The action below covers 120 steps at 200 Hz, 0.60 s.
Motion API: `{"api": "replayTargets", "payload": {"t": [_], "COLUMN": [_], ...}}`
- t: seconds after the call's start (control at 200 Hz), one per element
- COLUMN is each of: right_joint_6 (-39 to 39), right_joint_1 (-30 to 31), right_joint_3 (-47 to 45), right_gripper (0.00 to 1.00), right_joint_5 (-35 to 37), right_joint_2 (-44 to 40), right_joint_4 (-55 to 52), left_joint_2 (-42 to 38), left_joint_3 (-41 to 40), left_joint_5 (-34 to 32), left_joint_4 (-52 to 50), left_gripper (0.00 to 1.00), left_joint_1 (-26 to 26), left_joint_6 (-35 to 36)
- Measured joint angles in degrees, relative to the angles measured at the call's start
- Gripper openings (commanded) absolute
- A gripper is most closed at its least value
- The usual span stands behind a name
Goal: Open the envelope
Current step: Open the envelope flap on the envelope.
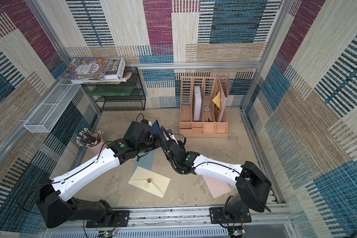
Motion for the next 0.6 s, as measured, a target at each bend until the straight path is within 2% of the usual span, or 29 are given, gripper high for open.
{"api": "replayTargets", "payload": {"t": [0.18,0.356,0.531,0.601], "right_joint_6": [-1.5,-2.4,-2.5,-2.5], "right_joint_1": [-0.1,-0.3,-0.7,-0.9], "right_joint_3": [0.2,0.2,0.2,0.2], "right_gripper": [0.34,0.11,0.07,0.02], "right_joint_5": [-0.3,-1.7,-2.2,-2.6], "right_joint_2": [0.0,0.0,0.0,0.0], "right_joint_4": [0.3,0.8,1.6,1.6], "left_joint_2": [1.7,1.8,1.5,1.4], "left_joint_3": [0.2,0.2,0.2,0.1], "left_joint_5": [1.7,2.4,3.0,3.1], "left_joint_4": [0.6,0.8,0.8,0.7], "left_gripper": [0.00,0.00,0.00,0.00], "left_joint_1": [0.0,0.0,0.1,0.1], "left_joint_6": [0.0,-0.1,0.0,0.0]}}
